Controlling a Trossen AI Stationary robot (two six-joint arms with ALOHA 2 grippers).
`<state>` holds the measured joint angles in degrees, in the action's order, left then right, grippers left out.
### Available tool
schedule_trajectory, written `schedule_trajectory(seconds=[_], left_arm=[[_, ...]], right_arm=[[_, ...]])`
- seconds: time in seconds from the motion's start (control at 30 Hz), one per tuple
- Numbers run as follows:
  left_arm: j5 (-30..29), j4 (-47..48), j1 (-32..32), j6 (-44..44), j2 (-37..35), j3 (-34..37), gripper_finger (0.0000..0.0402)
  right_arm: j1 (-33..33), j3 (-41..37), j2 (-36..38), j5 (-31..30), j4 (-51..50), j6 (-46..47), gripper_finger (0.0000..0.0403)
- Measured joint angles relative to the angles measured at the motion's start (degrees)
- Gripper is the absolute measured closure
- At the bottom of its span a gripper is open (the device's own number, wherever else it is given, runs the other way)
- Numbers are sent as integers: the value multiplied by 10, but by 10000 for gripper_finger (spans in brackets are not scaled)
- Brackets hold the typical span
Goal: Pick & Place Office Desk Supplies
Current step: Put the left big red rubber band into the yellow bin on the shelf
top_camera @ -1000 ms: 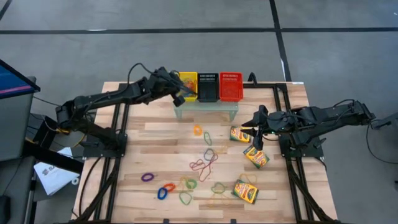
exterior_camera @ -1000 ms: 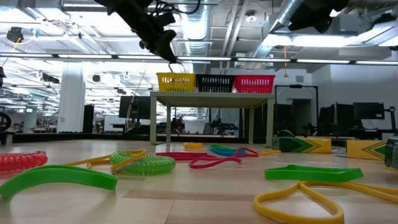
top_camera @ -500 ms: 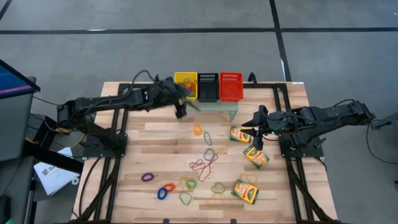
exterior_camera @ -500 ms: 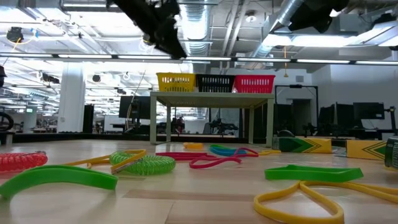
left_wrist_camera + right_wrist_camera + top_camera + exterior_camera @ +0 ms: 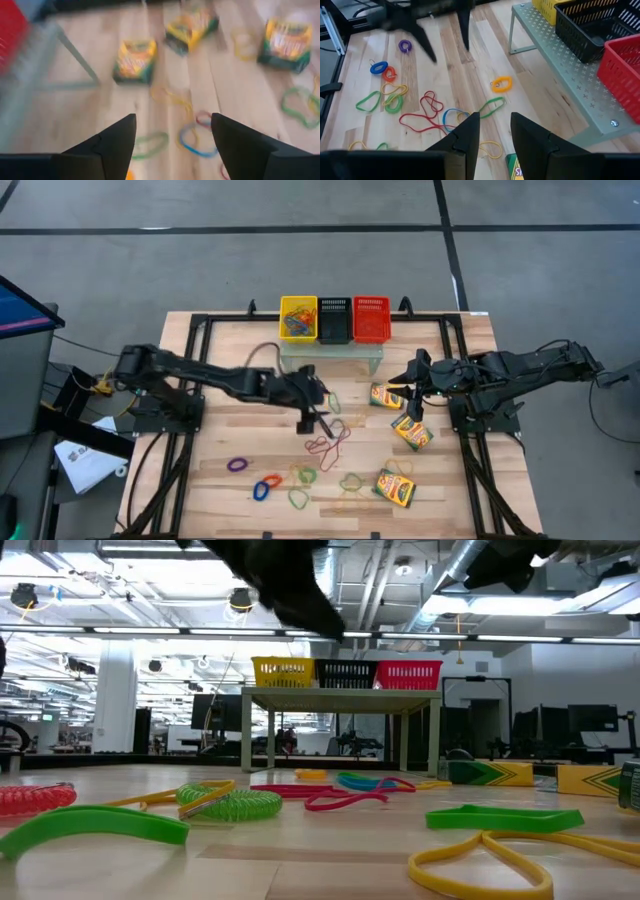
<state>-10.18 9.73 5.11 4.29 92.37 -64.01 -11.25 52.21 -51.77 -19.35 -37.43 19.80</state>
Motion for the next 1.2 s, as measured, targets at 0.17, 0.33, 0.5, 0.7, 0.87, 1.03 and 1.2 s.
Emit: schedule_trajectory(seconds=[0.17,0.33,0.5,0.7,0.87,1.03,1.2], left_arm=[[39,9,30,-34,68,0,142],[43,18,65,-76,110,0,150],[42,18,88,-82,148,0,156],[40,18,86,-107,177,0,156],[42,19,82,-110,189,0,176],[61,32,70,-113,192,2,230],[70,20,60,-125,190,17,309]], right_arm=[[-7,0,0,0,0,2,295],[-20,0,0,0,-3,2,295],[-30,0,0,0,-4,-1,295],[-34,0,0,0,-3,-3,295],[-34,0,0,0,-3,-3,295],[-34,0,0,0,-4,-3,295],[-34,0,0,0,-3,-3,295]])
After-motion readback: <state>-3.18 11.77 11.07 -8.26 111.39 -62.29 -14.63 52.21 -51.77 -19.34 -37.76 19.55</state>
